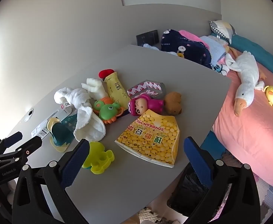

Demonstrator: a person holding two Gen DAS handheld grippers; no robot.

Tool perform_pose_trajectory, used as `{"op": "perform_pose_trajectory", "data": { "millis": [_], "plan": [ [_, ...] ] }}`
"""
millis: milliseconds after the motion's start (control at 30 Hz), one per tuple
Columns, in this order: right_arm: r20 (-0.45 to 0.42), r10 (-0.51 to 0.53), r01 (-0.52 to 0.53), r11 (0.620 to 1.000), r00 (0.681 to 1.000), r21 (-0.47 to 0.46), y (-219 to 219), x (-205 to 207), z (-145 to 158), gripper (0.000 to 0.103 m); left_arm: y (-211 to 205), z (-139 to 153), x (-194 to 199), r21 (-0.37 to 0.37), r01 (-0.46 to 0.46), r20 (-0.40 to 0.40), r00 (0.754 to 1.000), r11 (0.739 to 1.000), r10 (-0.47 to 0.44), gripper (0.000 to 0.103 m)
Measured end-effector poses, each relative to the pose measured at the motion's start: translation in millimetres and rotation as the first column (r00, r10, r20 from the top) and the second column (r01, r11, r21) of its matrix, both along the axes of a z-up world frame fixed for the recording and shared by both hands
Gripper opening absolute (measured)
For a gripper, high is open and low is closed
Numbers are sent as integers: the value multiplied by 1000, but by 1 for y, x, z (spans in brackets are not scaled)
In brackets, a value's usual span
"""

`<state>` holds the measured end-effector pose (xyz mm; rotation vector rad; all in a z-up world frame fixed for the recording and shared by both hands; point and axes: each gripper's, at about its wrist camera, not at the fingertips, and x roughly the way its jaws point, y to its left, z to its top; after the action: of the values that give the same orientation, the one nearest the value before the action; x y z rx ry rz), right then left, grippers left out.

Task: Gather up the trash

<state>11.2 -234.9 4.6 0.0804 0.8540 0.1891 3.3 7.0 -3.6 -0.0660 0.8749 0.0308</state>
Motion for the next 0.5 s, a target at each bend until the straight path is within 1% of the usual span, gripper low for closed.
{"op": "perform_pose_trajectory", "data": {
  "millis": [500],
  "plan": [
    [6,2,-2,1000,1000,-8,-3,4,0,100,-9,0,5,7,15,-8,1000,1000,-15,97]
  ]
}}
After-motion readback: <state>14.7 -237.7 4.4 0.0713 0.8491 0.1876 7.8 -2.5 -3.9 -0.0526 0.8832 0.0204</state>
